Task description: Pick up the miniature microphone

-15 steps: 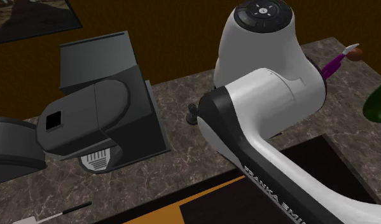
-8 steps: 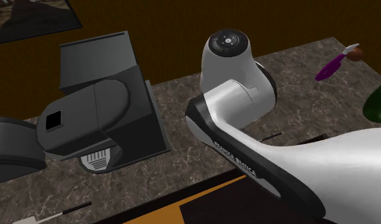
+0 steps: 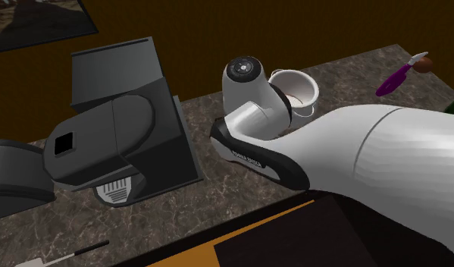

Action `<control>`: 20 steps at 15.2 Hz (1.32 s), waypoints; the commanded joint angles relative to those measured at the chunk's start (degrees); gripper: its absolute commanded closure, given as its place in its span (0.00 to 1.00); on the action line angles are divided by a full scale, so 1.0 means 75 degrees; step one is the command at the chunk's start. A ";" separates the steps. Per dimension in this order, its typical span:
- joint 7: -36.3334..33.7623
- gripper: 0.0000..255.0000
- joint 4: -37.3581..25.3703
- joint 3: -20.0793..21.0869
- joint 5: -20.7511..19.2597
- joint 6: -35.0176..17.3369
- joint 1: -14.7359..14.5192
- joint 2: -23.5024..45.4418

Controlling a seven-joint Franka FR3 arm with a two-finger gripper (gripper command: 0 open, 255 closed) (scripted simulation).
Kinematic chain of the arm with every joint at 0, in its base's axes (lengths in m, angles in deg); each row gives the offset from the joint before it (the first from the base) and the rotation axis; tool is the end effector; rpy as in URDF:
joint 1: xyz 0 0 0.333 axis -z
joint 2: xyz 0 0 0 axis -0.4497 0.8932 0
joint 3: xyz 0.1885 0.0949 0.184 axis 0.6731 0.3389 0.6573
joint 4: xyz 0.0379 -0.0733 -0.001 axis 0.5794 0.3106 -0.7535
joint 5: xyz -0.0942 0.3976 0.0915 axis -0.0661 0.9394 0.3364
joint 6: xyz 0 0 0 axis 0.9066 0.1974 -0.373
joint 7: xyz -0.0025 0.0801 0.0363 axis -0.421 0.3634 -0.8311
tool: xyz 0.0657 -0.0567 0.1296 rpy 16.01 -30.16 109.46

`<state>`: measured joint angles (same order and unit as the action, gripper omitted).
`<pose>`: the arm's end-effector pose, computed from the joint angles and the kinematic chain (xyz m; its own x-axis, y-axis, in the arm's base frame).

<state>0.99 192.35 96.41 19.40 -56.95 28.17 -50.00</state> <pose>0.5551 0.0525 0.2717 0.9774 -0.0285 0.2095 -0.0474 -0.9952 0.0855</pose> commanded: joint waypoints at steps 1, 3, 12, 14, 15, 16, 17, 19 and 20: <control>-0.0207 0.00 -0.0252 0.0011 -0.0155 -0.0311 -0.0003 0.0569; -0.0410 0.00 -0.0569 -0.0005 -0.0325 -0.0577 -0.0025 0.1166; -0.0826 0.00 -0.0632 -0.0152 -0.0761 -0.1371 -0.0115 0.2050; -0.0826 0.00 -0.0632 -0.0153 -0.0760 -0.1371 -0.0117 0.2049; -0.0827 1.00 -0.0617 -0.0151 -0.0758 -0.1368 -0.0117 0.2032; -0.0830 1.00 -0.0621 -0.0150 -0.0758 -0.1365 -0.0119 0.2033; -0.0827 1.00 -0.0621 -0.0150 -0.0757 -0.1365 -0.0118 0.2032; -0.0830 1.00 -0.0619 -0.0150 -0.0759 -0.1367 -0.0119 0.2033; -0.0829 1.00 -0.0620 -0.0151 -0.0759 -0.1367 -0.0119 0.2034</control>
<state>-5.23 187.68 95.27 13.72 -67.21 27.29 -34.79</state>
